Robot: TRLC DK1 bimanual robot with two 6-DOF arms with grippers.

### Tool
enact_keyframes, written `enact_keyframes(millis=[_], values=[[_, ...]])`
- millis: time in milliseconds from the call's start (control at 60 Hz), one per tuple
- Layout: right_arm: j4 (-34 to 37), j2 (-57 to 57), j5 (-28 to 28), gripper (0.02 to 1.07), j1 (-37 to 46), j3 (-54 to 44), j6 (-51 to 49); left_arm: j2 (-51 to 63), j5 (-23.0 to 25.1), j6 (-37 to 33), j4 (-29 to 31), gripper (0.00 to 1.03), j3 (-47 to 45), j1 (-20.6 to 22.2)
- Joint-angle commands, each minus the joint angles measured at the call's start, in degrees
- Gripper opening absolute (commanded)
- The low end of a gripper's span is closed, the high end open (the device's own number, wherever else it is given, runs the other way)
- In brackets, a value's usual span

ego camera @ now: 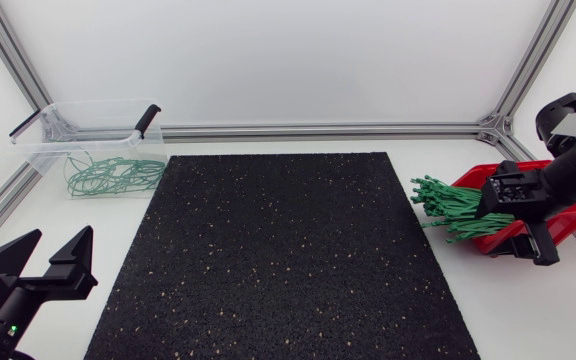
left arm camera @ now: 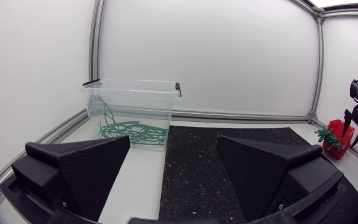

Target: Take a green cable tie from the red box, thread the tail through the head to close it, then place it in the transparent bin on the left.

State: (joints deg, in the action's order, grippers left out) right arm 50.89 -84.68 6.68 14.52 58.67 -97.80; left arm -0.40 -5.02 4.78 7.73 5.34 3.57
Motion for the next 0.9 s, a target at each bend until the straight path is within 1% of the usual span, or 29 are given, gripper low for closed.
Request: enact_keyframes(millis=[0, 50, 100, 233, 267, 367, 500, 567, 750, 817, 883], values=[[-1.06, -1.27, -0.61, 0.93, -0.64, -2.34, -1.34, -0.39, -0.70, 1.11, 3.61, 0.99, -2.00, 0.21], [-1.68, -1.45, -0.79, 0.91, -0.90, -2.69, -1.17, -0.39, -0.70, 1.11, 3.61, 0.99, -2.00, 0.21], [-2.55, -1.62, -0.96, 0.84, -1.34, -3.30, -0.81, -0.39, -0.70, 1.11, 3.61, 0.99, -2.09, 0.21], [-3.87, -1.62, -1.05, 0.82, -1.78, -4.01, -0.37, -0.39, -0.70, 1.11, 3.61, 0.99, -2.00, 0.12], [-4.05, -1.54, -1.05, 0.78, -1.78, -4.18, -0.37, -0.39, -0.70, 1.11, 3.61, 0.99, -2.00, 0.12], [-4.22, -1.45, -1.05, 0.69, -1.78, -4.80, -0.37, -0.39, -0.70, 1.11, 3.61, 0.99, -2.00, 0.03], [-4.75, -0.48, -0.96, 0.53, -1.78, -6.12, -0.46, -0.39, -0.70, 1.11, 3.61, 0.99, -2.00, -0.06], [-4.93, -0.22, -0.96, 0.47, -1.87, -6.82, -0.46, -0.39, -0.70, 1.11, 3.61, 0.99, -2.00, -0.06], [-5.10, 3.21, -1.14, 0.46, -2.13, -9.63, -1.08, -0.39, -0.70, 1.11, 3.61, 0.99, -2.00, -0.06], [-5.01, 4.35, -1.14, 0.38, -2.22, -10.42, -1.43, -0.39, -0.61, 1.11, 3.61, 0.99, -2.00, -0.06], [-4.93, 5.14, -1.49, 0.38, -2.31, -11.21, -1.69, -0.39, -0.70, 1.11, 3.61, 0.99, -2.00, -0.06]])
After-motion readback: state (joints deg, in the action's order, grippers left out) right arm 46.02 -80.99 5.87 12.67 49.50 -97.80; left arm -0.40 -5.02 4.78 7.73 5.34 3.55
